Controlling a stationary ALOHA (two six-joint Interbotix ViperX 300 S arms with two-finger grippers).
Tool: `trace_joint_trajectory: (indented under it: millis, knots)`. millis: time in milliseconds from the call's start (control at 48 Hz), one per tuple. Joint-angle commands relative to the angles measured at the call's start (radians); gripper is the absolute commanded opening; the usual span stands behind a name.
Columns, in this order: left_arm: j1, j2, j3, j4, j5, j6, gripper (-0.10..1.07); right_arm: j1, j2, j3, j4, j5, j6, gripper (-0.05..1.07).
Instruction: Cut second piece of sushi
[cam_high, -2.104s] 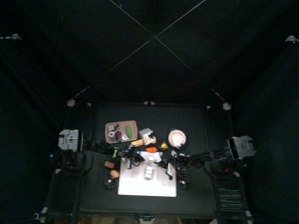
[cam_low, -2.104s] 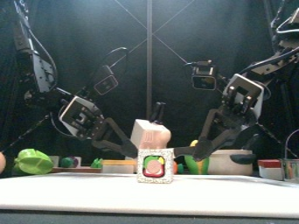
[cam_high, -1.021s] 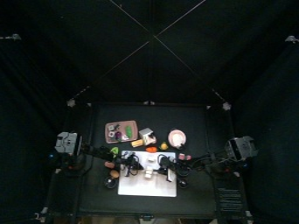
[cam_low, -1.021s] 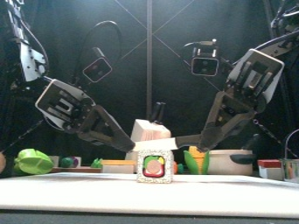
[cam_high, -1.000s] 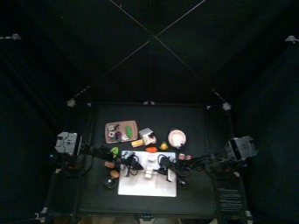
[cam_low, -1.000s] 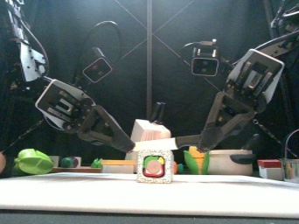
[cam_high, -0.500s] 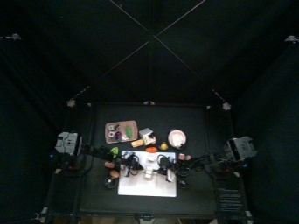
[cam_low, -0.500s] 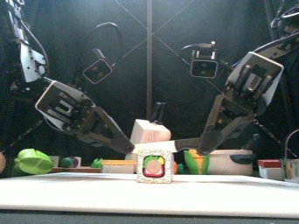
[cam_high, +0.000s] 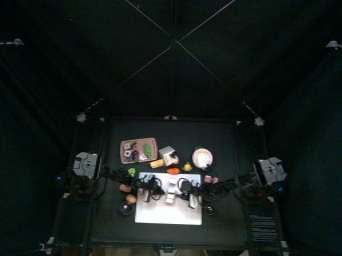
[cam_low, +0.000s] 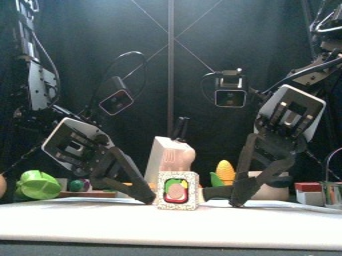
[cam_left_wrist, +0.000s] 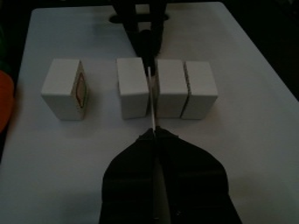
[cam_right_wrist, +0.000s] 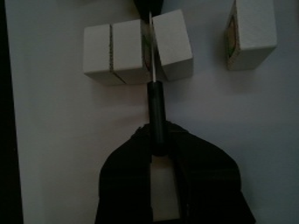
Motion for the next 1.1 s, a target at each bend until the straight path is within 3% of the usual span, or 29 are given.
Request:
trace_joint_trajectory:
  millis: [0,562,1083]
  knots:
    - [0.002,0.009,-0.048,-0.009,-0.002,-0.002,0.40,-0.011,0.000,-0.025,0.009,-0.006,0.003,0.31]
    - [0.069,-0.029,-0.044,-0.006,0.008,0.003,0.40,-0.028,-0.015,-0.023,0.002,-0.006,0.002,0.31]
    - [0.066,-0.069,-0.038,0.011,0.009,0.003,0.40,-0.021,-0.046,-0.029,-0.003,-0.006,0.002,0.31]
